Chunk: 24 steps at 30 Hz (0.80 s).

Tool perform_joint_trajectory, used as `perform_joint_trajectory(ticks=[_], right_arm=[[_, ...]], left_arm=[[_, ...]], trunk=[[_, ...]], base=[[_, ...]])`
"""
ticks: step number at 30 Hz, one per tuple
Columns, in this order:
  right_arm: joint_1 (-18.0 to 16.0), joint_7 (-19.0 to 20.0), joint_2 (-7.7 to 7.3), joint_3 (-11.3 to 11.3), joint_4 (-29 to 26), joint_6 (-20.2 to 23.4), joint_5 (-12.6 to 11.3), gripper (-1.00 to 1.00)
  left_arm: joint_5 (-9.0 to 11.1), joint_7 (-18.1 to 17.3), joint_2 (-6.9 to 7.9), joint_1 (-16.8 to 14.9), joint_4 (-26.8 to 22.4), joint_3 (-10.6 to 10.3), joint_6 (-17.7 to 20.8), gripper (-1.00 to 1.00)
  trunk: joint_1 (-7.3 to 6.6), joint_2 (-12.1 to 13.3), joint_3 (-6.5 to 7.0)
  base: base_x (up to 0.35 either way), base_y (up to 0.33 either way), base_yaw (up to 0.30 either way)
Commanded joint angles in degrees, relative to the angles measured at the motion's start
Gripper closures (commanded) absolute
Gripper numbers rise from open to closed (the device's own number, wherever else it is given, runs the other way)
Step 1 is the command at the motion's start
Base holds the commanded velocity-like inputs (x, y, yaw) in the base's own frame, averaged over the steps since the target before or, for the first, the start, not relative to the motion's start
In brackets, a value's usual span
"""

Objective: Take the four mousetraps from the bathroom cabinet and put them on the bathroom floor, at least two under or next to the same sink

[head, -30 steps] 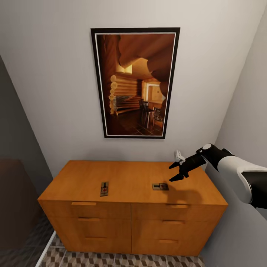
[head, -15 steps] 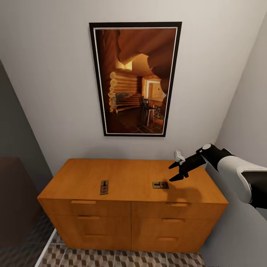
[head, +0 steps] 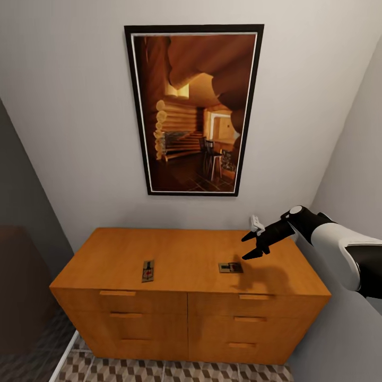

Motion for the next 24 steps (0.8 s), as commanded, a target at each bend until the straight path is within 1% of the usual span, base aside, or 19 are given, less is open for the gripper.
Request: perform_joint_trajectory(ticks=[1,20,24], right_arm=[[-0.05,0.06,-0.01,0.44,-0.03,-0.54,-0.28,-1.0],[-0.05,-0.01,0.04,0.44,-0.03,-0.54,-0.24,-1.0],[-0.05,-1.32,0.08,0.44,-0.03,-0.54,-0.26,-1.0]], left_arm=[[0.44,0.03,-0.04,-0.1,0.22,-0.49,-0.36,-1.0],[0.44,0.03,0.01,-0.09,0.22,-0.49,-0.36,-1.0],[0.42,0.03,-0.04,-0.1,0.22,-0.49,-0.36,-1.0]], trunk=[[0.04,-0.13,-0.13],[0.04,-0.13,-0.16],[0.04,-0.13,-0.3]], base=[[0.053,0.0,0.0],[0.01,0.0,0.0],[0.0,0.0,0.0]])
